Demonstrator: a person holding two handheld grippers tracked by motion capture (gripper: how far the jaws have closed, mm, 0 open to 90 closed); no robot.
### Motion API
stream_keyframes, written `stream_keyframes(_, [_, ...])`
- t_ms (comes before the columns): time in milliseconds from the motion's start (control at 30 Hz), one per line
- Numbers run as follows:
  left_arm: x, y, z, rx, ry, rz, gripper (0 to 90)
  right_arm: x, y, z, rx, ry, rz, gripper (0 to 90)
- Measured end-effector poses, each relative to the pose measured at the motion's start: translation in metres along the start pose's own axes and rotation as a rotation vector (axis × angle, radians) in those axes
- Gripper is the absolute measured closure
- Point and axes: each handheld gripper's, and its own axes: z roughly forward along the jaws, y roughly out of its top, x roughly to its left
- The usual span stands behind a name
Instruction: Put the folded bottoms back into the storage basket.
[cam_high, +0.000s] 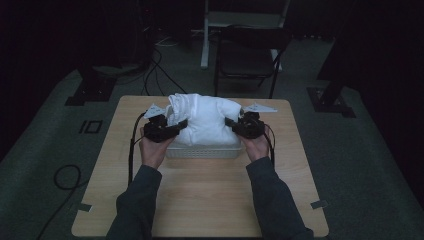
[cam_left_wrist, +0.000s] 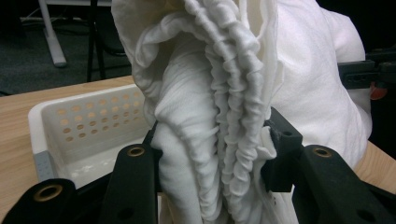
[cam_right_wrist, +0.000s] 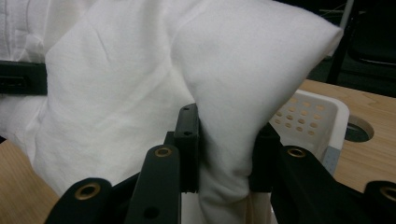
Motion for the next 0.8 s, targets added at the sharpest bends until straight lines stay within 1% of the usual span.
stream_keyframes(400, [0.01, -0.003, 0.01, 0.009, 0.01, -0.027, 56.4, -0.002, 0.001, 0.011, 0.014, -0.021, -0.006, 71.6])
stream_keyframes(700, [0.015, -0.003, 0.016, 0.019, 0.023, -0.047, 56.9, -0.003, 0.002, 0.018, 0.024, -0.031, -0.001, 71.6])
stream_keyframes(800, [0.015, -0.001, 0.019, 0.029, 0.033, -0.04, 57.0, -0.004, 0.001, 0.02, 0.028, -0.033, 0.006, 71.6])
